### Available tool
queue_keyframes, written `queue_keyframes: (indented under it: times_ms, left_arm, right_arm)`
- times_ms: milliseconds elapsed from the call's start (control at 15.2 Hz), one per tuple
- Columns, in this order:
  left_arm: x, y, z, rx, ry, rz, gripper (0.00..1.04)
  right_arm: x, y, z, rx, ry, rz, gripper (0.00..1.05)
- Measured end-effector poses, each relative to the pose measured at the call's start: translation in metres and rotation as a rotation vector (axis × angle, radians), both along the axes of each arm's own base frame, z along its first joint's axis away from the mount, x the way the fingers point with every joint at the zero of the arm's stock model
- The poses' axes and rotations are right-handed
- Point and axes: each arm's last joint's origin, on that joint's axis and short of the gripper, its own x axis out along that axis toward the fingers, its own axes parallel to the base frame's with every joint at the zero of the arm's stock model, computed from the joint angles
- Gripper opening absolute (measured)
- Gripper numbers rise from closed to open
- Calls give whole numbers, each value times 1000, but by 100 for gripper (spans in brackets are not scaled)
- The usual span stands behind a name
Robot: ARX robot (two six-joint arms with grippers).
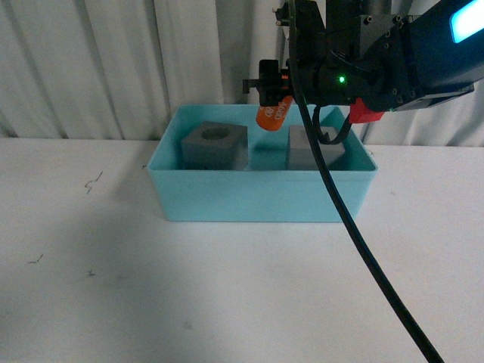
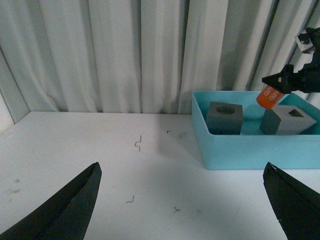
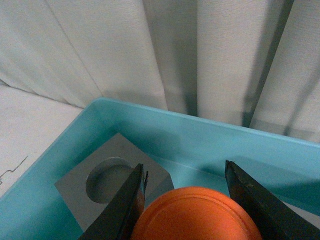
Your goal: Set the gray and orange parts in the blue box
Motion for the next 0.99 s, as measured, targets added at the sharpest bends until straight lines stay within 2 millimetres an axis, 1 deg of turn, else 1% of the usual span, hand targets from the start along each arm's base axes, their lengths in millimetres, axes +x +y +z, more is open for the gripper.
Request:
queue_keyframes:
  times_ms: [66,132,263,658,724,856,921,987]
  left_arm:
    - [0,0,0,0,0,0,98]
    - [0,0,0,0,0,0,98]
    - [0,0,0,0,0,0,98]
    - [0,0,0,0,0,0,98]
    - [0,0,0,0,0,0,98]
    - [0,0,0,0,0,0,98]
    - [0,0,0,0,0,0,98]
    - [0,0,0,0,0,0,98]
  right_arm:
    - [-2,0,-13,-8,48,-2,46]
    - [-2,-1,-44,-37,127,-14,46]
    - [-1,0,-53,-44,151,-11,46]
    - [5,6,-54,-63,146,8,45]
    - [5,6,-55,-69,145,13,53]
    - [5,6,-53,-69,126,21,75]
    - [6,6,-52,-68,107,21,100]
    - [4,5,-54,-72,102,21,97]
